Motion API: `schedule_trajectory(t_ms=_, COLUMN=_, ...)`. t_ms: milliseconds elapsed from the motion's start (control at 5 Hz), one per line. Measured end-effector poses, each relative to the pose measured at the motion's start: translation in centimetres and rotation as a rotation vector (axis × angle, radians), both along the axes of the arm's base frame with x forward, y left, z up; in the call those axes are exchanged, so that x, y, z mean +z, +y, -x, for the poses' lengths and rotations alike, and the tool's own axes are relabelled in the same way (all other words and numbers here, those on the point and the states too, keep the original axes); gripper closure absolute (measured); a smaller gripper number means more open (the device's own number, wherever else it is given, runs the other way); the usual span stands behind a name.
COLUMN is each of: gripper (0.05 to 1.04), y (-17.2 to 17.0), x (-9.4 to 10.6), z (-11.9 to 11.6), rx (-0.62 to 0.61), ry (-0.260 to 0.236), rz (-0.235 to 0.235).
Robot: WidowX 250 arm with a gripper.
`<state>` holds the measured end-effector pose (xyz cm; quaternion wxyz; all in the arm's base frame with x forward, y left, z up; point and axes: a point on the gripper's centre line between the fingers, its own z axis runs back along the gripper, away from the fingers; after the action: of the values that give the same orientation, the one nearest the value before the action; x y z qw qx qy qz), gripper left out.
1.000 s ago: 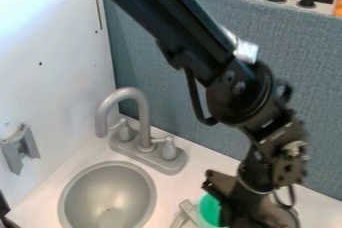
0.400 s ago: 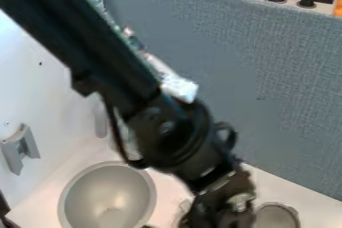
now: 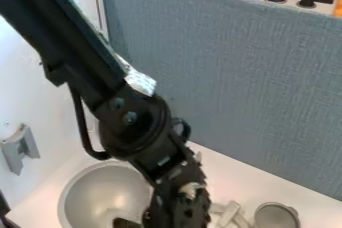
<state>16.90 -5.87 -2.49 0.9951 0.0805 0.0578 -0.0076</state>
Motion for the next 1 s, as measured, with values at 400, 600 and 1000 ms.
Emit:
schedule_trajectory(t_ms=400, gripper=0.997, y=3.6, x=-1.3, z=-0.4, rx=0.012, ry=-0.01, rz=-0.045)
schedule_trajectory(t_ms=600, gripper=0.997, y=4.5, x=-1.9, z=-1.2, rx=-0.003, ry=-0.033, rz=-0.044)
schedule_trajectory(t_ms=1000, gripper=0.997, y=4.9, x=-3.5, z=-2.9, rx=-0.036, ry=-0.108, rz=-0.018)
